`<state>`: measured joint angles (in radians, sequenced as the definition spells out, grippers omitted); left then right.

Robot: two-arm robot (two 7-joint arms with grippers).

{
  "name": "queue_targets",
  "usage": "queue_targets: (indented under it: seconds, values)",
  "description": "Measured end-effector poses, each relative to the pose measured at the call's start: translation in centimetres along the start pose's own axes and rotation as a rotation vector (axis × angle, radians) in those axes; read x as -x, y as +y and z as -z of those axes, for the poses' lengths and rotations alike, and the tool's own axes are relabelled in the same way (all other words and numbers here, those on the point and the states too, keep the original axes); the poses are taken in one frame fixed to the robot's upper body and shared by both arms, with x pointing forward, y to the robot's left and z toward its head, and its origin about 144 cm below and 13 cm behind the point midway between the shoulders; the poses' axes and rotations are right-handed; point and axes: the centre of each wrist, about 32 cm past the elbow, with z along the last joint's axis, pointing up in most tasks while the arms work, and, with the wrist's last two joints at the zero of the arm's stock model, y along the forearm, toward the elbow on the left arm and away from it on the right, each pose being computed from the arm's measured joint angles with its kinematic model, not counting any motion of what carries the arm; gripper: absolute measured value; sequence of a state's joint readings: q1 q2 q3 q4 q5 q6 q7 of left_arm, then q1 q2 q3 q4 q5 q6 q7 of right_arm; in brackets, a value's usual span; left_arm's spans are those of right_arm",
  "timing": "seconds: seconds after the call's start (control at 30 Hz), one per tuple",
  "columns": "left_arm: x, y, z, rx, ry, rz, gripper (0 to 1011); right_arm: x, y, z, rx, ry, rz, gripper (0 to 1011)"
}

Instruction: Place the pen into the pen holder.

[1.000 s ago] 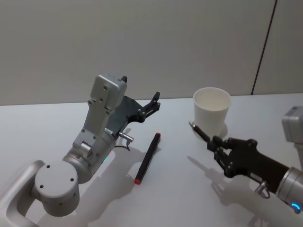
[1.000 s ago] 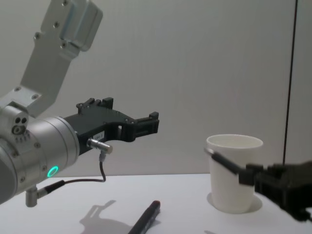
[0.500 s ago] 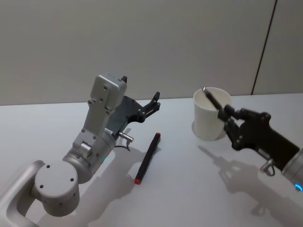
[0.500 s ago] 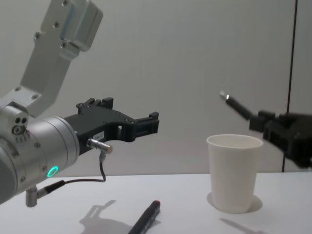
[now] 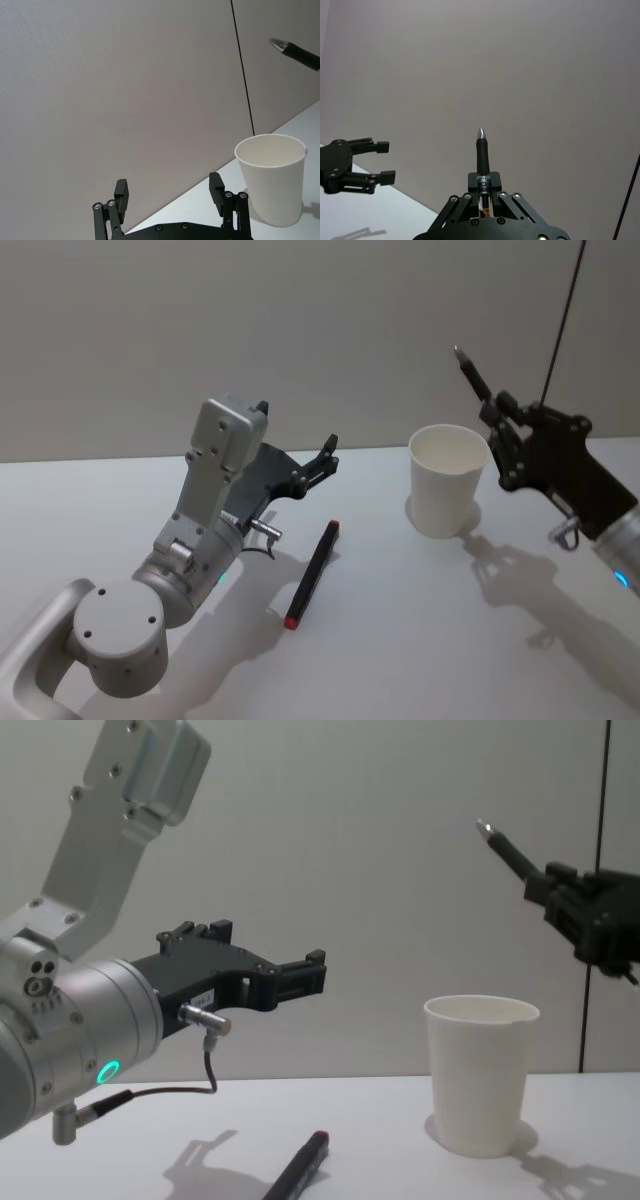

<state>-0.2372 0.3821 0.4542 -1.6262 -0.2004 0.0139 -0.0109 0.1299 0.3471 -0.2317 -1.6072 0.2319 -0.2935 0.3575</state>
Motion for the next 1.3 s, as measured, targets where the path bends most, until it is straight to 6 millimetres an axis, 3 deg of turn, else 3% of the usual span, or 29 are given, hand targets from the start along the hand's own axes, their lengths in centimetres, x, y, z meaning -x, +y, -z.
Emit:
queue_targets:
  seconds: [1.3]
  values:
    - [0.0, 0.0, 0.0, 0.0, 0.0, 0.0, 1001, -0.1, 7.2, 5.2, -0.063, -0.042, 0.017, 131]
